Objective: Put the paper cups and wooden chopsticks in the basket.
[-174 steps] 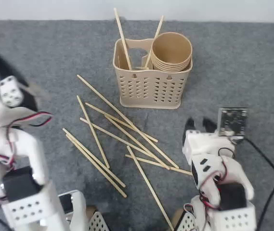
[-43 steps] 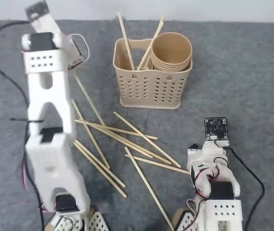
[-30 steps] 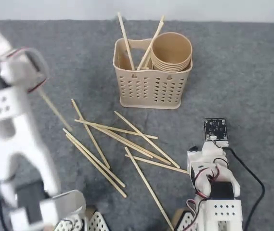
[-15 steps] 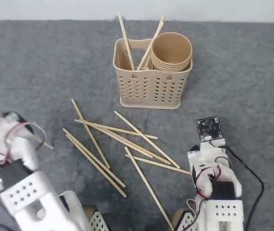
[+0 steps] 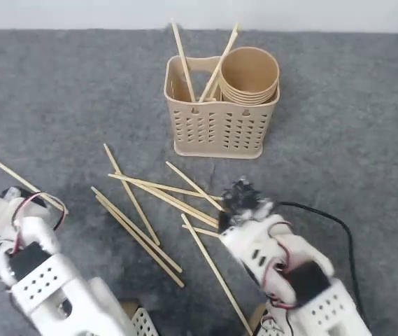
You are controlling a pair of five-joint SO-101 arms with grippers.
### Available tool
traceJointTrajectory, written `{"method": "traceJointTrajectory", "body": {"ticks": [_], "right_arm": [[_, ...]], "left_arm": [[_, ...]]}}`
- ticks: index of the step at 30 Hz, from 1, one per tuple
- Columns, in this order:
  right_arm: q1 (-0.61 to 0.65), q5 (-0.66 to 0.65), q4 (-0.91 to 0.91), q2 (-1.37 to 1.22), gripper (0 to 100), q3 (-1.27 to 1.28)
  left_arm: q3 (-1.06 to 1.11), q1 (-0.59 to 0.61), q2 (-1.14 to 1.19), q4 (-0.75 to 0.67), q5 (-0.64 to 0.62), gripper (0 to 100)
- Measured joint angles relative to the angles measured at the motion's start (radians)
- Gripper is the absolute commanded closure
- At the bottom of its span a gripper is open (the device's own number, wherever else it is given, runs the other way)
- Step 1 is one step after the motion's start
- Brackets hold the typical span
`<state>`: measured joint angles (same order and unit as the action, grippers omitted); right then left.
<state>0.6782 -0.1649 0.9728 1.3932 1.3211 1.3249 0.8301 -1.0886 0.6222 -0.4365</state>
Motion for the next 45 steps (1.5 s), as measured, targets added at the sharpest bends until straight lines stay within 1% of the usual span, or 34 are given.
{"method": "traceJointTrajectory", "body": {"ticks": [4,7,11,16,20,25,31,33,34,36,37,38,42,45], "right_arm": [[0.021,0.002,-0.167,-0.259,84.7,-0.089],[0.034,0.002,-0.241,-0.511,84.6,-0.226],[0.040,0.008,-0.267,-0.890,84.6,-0.463],[0.041,0.012,-0.269,-1.315,84.6,-0.760],[0.043,0.012,-0.269,-1.540,84.6,-0.895],[0.031,0.012,-0.275,-1.639,84.6,-0.964],[0.009,0.012,-0.311,-1.711,85.1,-0.997],[0.008,0.012,-0.333,-1.728,86.3,-1.000],[0.006,0.012,-0.338,-1.734,88.7,-1.002],[0.000,0.012,-0.344,-1.740,97.4,-1.002],[-0.003,0.012,-0.347,-1.741,99.8,-1.002],[-0.008,0.012,-0.351,-1.743,98.1,-1.003],[-0.009,0.012,-0.358,-1.745,99.0,-1.011],[-0.005,0.057,-0.358,-1.715,99.2,-0.999]], "left_arm": [[0.000,0.002,0.000,-0.015,-0.002,99],[0.000,0.028,0.000,-0.025,-0.002,95],[0.003,0.034,0.000,-0.025,-0.002,89],[0.014,0.031,0.000,-0.035,-0.002,89],[0.015,0.034,0.011,-0.048,-0.005,89],[0.002,0.035,0.147,-0.104,-0.005,89],[-0.075,0.035,0.307,-0.118,-0.018,89],[-0.078,0.035,0.313,-0.118,-0.020,89],[-0.078,0.035,0.313,-0.118,-0.020,89],[-0.078,0.035,0.313,-0.124,-0.020,89],[-0.078,0.035,0.315,-0.132,-0.020,89],[-0.078,0.035,0.318,-0.140,-0.020,89],[-0.078,0.035,0.318,-0.167,-0.023,89],[-0.078,0.035,0.318,-0.170,-0.023,89]]}}
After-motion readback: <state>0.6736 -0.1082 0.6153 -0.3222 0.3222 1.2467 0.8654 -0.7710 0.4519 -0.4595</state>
